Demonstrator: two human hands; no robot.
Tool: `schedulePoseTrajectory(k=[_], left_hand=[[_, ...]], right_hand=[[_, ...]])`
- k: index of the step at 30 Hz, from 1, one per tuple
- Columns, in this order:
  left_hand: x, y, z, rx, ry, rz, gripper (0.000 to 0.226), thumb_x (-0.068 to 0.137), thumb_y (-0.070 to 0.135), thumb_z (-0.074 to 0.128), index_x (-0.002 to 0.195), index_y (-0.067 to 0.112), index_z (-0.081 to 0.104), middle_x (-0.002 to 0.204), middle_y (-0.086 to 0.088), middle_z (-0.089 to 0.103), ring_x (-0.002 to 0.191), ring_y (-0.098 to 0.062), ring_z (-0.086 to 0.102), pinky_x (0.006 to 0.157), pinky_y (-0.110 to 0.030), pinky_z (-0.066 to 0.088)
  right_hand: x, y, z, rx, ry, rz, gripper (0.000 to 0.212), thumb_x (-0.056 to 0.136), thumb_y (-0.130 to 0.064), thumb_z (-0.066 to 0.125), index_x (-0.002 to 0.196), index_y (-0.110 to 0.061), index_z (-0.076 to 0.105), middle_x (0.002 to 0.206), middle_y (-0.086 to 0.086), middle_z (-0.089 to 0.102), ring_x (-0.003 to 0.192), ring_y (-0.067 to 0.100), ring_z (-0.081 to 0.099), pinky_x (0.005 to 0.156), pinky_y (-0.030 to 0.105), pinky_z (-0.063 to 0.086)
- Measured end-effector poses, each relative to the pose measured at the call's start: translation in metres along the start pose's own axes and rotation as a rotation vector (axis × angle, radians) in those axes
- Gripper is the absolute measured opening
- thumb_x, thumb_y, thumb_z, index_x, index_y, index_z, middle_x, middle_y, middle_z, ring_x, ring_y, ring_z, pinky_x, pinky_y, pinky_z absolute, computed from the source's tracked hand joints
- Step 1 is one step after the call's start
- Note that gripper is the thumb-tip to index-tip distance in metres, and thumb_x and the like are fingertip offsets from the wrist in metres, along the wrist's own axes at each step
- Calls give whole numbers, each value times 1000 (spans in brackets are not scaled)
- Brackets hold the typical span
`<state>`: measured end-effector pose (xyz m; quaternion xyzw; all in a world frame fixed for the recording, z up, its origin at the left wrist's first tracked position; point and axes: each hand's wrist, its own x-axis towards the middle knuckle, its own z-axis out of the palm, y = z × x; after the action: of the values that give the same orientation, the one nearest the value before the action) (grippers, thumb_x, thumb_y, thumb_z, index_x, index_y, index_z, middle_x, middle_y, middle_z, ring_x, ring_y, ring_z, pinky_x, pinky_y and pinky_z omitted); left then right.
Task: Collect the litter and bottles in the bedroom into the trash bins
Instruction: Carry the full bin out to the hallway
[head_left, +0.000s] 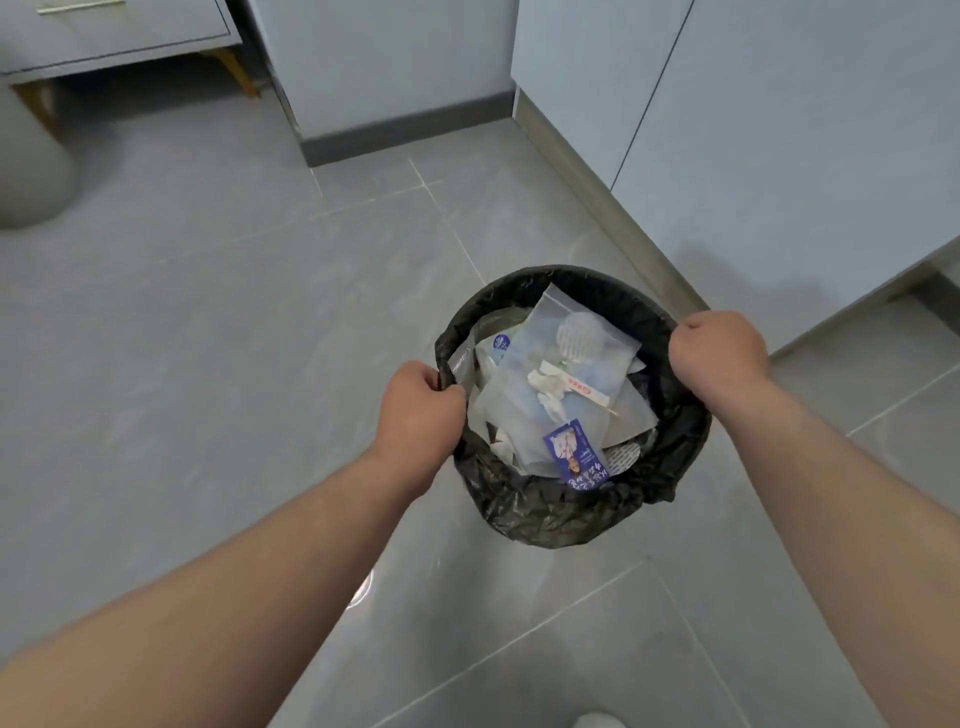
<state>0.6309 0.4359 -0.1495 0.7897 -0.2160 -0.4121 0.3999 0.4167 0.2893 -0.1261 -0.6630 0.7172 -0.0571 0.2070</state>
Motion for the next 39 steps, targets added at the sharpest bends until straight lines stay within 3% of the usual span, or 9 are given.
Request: schedulePoseTrajectory(k=[4,8,11,14,18,24,28,32,39], left_hand=[[-5,30,-47,-29,61,24,19,77,1,51,66,13,41,64,-10,42,59,-21,46,55,-33,39],[-30,62,-114,-11,138,17,28,79,0,49,60,15,34,54,-2,35,37,-8,34,38,-15,26],[-58,80,-164,23,214,-24,23,82,5,50,66,15,36,58,0,36,48,-13,34,40,-19,27],[-93,104,-209,43,272,-42,14,84,8,50,73,13,41,63,-1,38,54,-15,34,39,-18,30],[-147,150,-258,38,302,-73,3,87,12,50,84,11,48,71,-3,47,61,-17,42,53,-28,36],[-236,249,-306,67,269,-74,7,91,13,51,89,5,52,76,-6,52,65,-18,45,55,-30,37],[-297,322,-322,77,204,-32,7,91,14,51,90,7,51,78,-7,53,67,-20,46,59,-32,39],[-346,382,-320,103,121,26,9,89,19,52,87,10,51,79,-12,58,70,-24,53,70,-46,50],[-408,466,-244,245,-95,188,6,88,19,55,88,13,55,90,-20,63,81,-36,61,75,-51,52]], right_hand=[[-17,-41,-20,7,36,-104,37,86,-4,41,52,-11,28,55,6,29,51,22,28,45,33,18],[-46,-98,-45,-67,-58,-226,37,91,-10,42,56,-14,35,60,2,36,71,26,42,59,29,31],[-78,-135,-65,-39,-86,-330,33,90,-5,40,58,-6,34,58,7,33,57,27,33,47,32,20],[-119,-168,-93,39,-82,-365,40,91,-7,40,54,-11,26,56,4,26,60,25,28,47,34,16],[-168,-199,-149,88,-113,-315,37,95,-12,38,58,-13,34,60,1,36,64,27,37,58,33,20],[-234,-227,-273,170,-118,-261,37,96,-13,37,59,-16,37,61,1,43,62,23,44,49,31,25],[-273,-230,-367,225,-65,-205,38,95,-11,37,57,-16,35,59,2,41,56,17,38,47,29,24],[-308,-212,-452,280,11,-130,34,94,-11,38,60,-8,39,59,7,44,56,21,38,49,32,27],[-344,-113,-551,414,168,94,28,92,-12,41,71,4,50,64,18,53,59,29,46,51,35,32]])
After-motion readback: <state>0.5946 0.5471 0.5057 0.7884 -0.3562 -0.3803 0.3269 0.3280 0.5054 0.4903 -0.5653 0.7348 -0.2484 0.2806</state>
